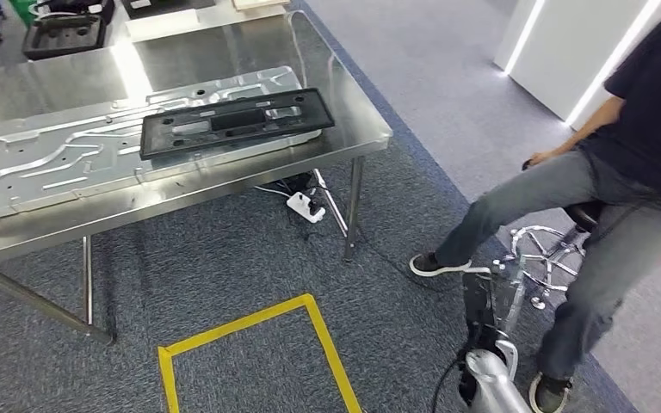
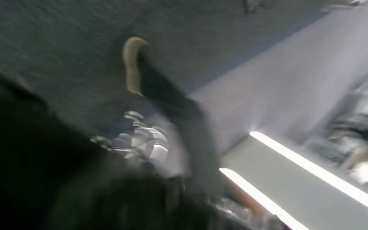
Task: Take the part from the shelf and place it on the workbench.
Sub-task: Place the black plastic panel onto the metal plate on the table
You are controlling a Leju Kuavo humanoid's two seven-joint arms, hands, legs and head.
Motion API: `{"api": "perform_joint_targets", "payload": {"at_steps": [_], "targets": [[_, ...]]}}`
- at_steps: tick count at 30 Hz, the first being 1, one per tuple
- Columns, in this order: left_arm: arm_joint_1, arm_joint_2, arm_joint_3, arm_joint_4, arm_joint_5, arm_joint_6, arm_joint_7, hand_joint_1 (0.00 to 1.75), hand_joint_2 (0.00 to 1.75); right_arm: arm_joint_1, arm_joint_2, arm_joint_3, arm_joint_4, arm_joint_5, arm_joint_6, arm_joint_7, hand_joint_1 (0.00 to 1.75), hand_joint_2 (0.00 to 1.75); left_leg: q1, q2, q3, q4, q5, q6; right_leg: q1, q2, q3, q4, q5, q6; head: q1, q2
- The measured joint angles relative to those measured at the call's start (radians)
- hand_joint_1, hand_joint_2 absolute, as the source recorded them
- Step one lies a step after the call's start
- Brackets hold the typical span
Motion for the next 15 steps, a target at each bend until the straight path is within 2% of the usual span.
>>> {"api": "perform_joint_targets", "payload": {"at_steps": [1,2,3,5,6,7,8,9,10,11,12,13,14,15], "targets": [[-0.002,-0.001,0.001,0.000,0.001,0.002,0.002,0.00,0.00,-0.030,0.006,-0.006,0.096,-0.021,0.005,-0.023,0.00,0.00,0.000,0.001,-0.006,-0.010,0.018,0.007,0.000,0.002,-0.002,-0.003,-0.004,0.005,-0.002,0.000],[-0.004,-0.002,0.002,0.000,0.001,0.003,0.006,0.00,0.00,-0.054,0.012,-0.012,0.190,-0.032,0.003,-0.042,0.00,0.00,0.001,0.002,-0.017,-0.019,0.039,0.016,-0.001,0.002,-0.007,0.008,-0.030,0.009,-0.001,0.000],[-0.006,-0.003,0.002,0.000,0.000,0.002,0.012,0.00,0.00,-0.075,0.017,-0.015,0.273,-0.032,-0.005,-0.058,0.00,0.00,0.002,0.004,-0.031,-0.026,0.059,0.023,-0.001,0.003,-0.016,0.038,-0.079,0.011,0.000,0.000],[-0.006,-0.004,0.002,0.000,-0.007,-0.001,0.027,0.00,0.00,-0.110,0.030,-0.018,0.414,-0.019,-0.023,-0.064,0.00,0.00,-0.002,0.006,-0.067,-0.024,0.090,0.029,-0.002,0.002,-0.040,0.157,-0.194,0.015,0.004,0.000],[-0.005,-0.004,0.002,0.000,-0.012,-0.003,0.035,0.00,0.00,-0.125,0.037,-0.018,0.473,-0.008,-0.028,-0.049,0.00,0.00,-0.003,0.008,-0.088,-0.020,0.104,0.028,-0.002,0.002,-0.046,0.222,-0.220,0.017,0.004,0.000],[-0.004,-0.005,0.002,0.000,-0.018,-0.005,0.042,0.00,0.00,-0.139,0.045,-0.018,0.532,0.002,-0.029,-0.025,0.00,0.00,-0.003,0.009,-0.111,-0.013,0.117,0.027,-0.002,0.002,-0.044,0.271,-0.217,0.019,0.004,0.000],[-0.004,-0.006,0.002,0.000,-0.024,-0.005,0.047,0.00,0.00,-0.154,0.053,-0.018,0.590,0.012,-0.025,0.007,0.00,0.00,-0.003,0.011,-0.138,-0.003,0.128,0.024,-0.002,0.002,-0.028,0.291,-0.191,0.021,0.004,0.000],[-0.004,-0.007,0.002,0.000,-0.030,-0.004,0.050,0.00,0.00,-0.168,0.060,-0.018,0.647,0.018,-0.017,0.043,0.00,0.00,-0.001,0.012,-0.164,0.010,0.138,0.020,-0.004,0.002,0.006,0.276,-0.160,0.023,0.004,0.000],[-0.004,-0.008,0.002,0.000,-0.035,-0.003,0.052,0.00,0.00,-0.180,0.067,-0.018,0.697,0.021,-0.002,0.081,0.00,0.00,0.001,0.012,-0.189,0.026,0.145,0.015,-0.006,0.001,0.056,0.228,-0.146,0.024,0.004,0.000],[-0.004,-0.008,0.002,0.000,-0.039,-0.001,0.054,0.00,0.00,-0.191,0.074,-0.018,0.742,0.023,0.018,0.120,0.00,0.00,0.001,0.012,-0.213,0.046,0.148,0.009,-0.005,0.001,0.115,0.152,-0.159,0.024,0.005,0.000],[-0.004,-0.009,0.002,0.000,-0.043,0.001,0.057,0.00,0.00,-0.199,0.081,-0.018,0.781,0.022,0.042,0.160,0.00,0.00,0.000,0.012,-0.229,0.064,0.150,0.003,-0.003,0.002,0.162,0.087,-0.186,0.019,0.005,0.000],[-0.004,-0.009,0.002,0.000,-0.047,0.003,0.061,0.00,0.00,-0.206,0.087,-0.018,0.816,0.021,0.067,0.197,0.00,0.00,-0.001,0.012,-0.239,0.078,0.151,-0.003,-0.001,0.003,0.193,0.038,-0.214,0.012,0.006,0.000],[-0.004,-0.009,0.002,0.000,-0.050,0.004,0.067,0.00,0.00,-0.212,0.094,-0.018,0.848,0.020,0.091,0.232,0.00,0.00,-0.001,0.012,-0.245,0.086,0.153,-0.009,0.003,0.003,0.205,0.013,-0.232,0.003,0.007,0.000],[-0.004,-0.008,0.002,0.000,-0.054,0.005,0.075,0.00,0.00,-0.215,0.100,-0.018,0.877,0.020,0.117,0.264,0.00,0.00,0.001,0.012,-0.245,0.089,0.157,-0.015,0.004,0.003,0.202,0.013,-0.233,-0.008,0.006,0.000]]}}
